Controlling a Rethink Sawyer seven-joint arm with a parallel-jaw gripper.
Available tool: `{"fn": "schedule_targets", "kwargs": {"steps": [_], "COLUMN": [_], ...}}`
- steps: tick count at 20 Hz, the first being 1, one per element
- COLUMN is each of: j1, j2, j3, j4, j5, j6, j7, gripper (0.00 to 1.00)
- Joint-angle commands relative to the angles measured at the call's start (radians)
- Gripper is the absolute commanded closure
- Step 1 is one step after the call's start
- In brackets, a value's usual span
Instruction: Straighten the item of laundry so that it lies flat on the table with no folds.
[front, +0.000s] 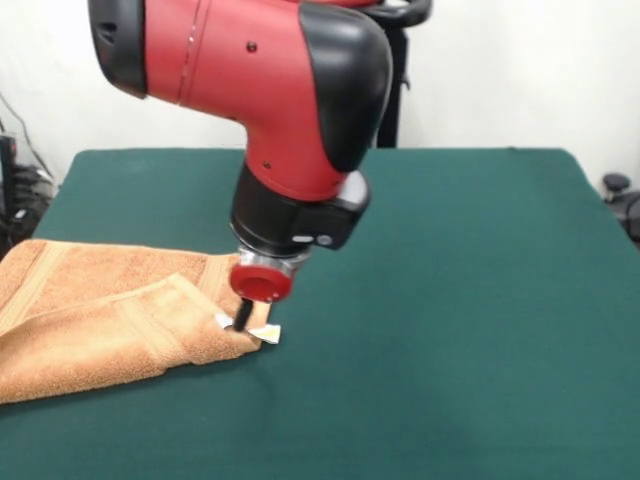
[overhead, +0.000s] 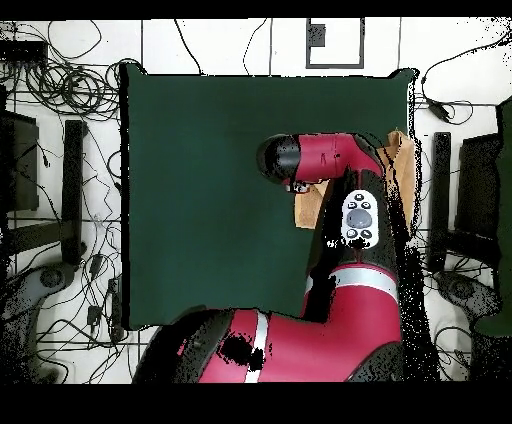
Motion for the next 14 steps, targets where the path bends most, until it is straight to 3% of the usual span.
{"fn": "schedule_targets", "kwargs": {"steps": [1, 14], "j1": [0.037, 0.047], "j2": [0.061, 0.161], "j3": [-0.015, -0.053], "j4": [0.077, 0.014], "j5": [-0.068, -0.091], "j6": [-0.059, -0.164], "j7": [-0.073, -0.009], "gripper": [0.00, 0.00]}}
